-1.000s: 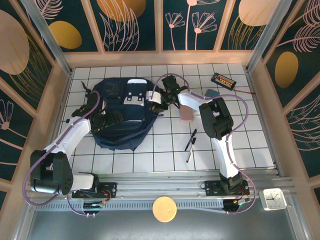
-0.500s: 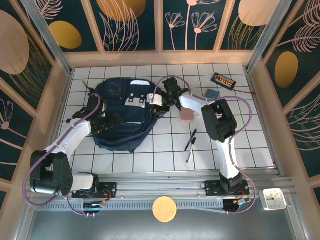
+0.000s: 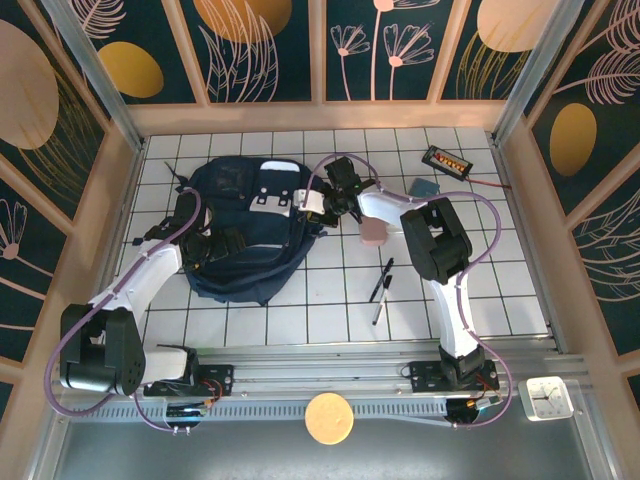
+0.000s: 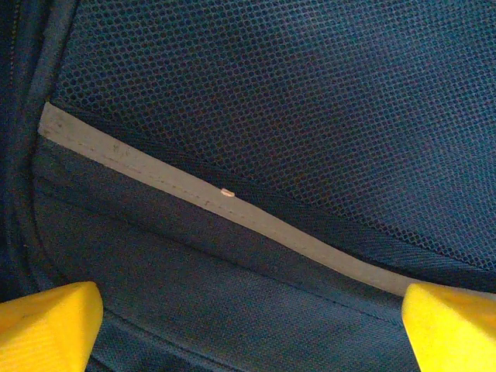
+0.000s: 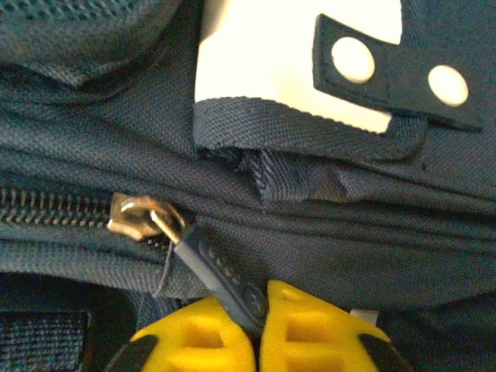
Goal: Pack the student bag
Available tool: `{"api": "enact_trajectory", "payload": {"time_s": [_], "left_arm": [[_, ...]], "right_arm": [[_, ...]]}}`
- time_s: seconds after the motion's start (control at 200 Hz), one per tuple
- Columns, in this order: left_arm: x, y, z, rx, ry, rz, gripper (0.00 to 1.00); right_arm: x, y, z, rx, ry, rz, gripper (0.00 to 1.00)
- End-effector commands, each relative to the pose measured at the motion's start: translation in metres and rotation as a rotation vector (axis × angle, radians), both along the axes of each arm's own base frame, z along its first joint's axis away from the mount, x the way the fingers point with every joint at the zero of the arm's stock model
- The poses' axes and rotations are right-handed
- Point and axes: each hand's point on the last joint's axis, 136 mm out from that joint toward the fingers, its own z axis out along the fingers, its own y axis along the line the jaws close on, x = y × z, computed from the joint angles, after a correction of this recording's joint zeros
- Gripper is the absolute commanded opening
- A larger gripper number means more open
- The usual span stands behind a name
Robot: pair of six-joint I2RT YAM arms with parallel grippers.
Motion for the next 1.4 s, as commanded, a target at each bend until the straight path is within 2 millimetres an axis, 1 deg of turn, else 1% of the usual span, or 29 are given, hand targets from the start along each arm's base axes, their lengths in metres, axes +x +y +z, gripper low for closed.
{"api": "enact_trajectory", "payload": {"time_s": [0.0, 0.155, 0.27, 0.38, 0.465, 0.52, 0.535, 0.585, 0.671, 0.776, 0.851, 0.921, 0.941, 0.996, 1.046, 1.126, 1.211, 1.316, 1.396], "left_arm": [[-0.001, 0.003, 0.008, 0.027, -0.015, -0.016, 0.99], [0.005, 0.008, 0.025, 0.069, -0.051, -0.035, 0.99], [0.009, 0.011, 0.037, 0.097, -0.073, -0.046, 0.99], [0.012, 0.008, 0.047, 0.101, -0.095, -0.078, 0.99], [0.013, 0.004, 0.056, 0.122, -0.128, -0.132, 0.99], [0.01, 0.0, 0.059, 0.172, -0.144, -0.19, 0.99], [0.015, -0.003, 0.07, 0.183, -0.174, -0.203, 0.99], [0.015, -0.01, 0.077, 0.221, -0.196, -0.266, 0.99], [0.014, -0.027, 0.086, 0.262, -0.245, -0.406, 0.99], [0.005, -0.053, 0.095, 0.315, -0.321, -0.645, 0.99], [-0.007, -0.068, 0.092, 0.341, -0.349, -0.826, 0.99], [-0.012, -0.071, 0.088, 0.422, -0.367, -0.954, 0.98], [-0.019, -0.07, 0.077, 0.44, -0.348, -1.0, 0.98], [-0.028, -0.064, 0.063, 0.507, -0.343, -1.092, 0.97], [-0.032, -0.061, 0.058, 0.554, -0.363, -1.155, 0.98], [-0.05, -0.062, 0.049, 0.585, -0.385, -1.307, 0.99], [-0.062, -0.054, 0.039, 0.634, -0.37, -1.399, 0.99], [-0.067, -0.046, 0.025, 0.689, -0.339, -1.454, 0.99], [-0.067, -0.041, 0.013, 0.726, -0.314, -1.484, 0.97]], "right_arm": [[-0.037, -0.003, -0.026, -0.067, 0.1, 0.025, 0.0], [-0.05, -0.003, -0.01, -0.057, 0.081, 0.033, 0.0], [-0.055, -0.004, 0.004, -0.041, 0.056, 0.021, 0.0], [-0.059, -0.005, 0.017, -0.035, 0.061, 0.014, 0.0], [-0.065, -0.006, 0.023, -0.046, 0.083, 0.021, 0.0], [-0.069, -0.007, 0.026, -0.057, 0.1, 0.023, 0.0], [-0.069, -0.008, 0.028, -0.057, 0.103, 0.023, 0.0], [-0.071, -0.008, 0.032, -0.055, 0.107, 0.018, 0.0], [-0.074, -0.011, 0.036, -0.054, 0.106, 0.015, 0.0], [-0.08, -0.012, 0.032, -0.057, 0.135, 0.012, 0.0], [-0.084, -0.009, 0.03, -0.048, 0.156, 0.014, 0.0], [-0.087, -0.008, 0.026, -0.043, 0.179, 0.01, 0.0], [-0.088, -0.007, 0.025, -0.04, 0.187, 0.008, 0.0], [-0.091, -0.006, 0.022, -0.03, 0.201, 0.005, 0.0], [-0.093, -0.006, 0.022, -0.023, 0.208, 0.005, 0.0], [-0.095, -0.007, 0.019, -0.02, 0.215, 0.004, 0.0], [-0.095, -0.008, 0.016, -0.024, 0.218, 0.001, 0.0], [-0.096, -0.008, 0.016, -0.02, 0.22, 0.003, 0.0], [-0.096, -0.007, 0.015, -0.02, 0.223, 0.003, 0.0]]}}
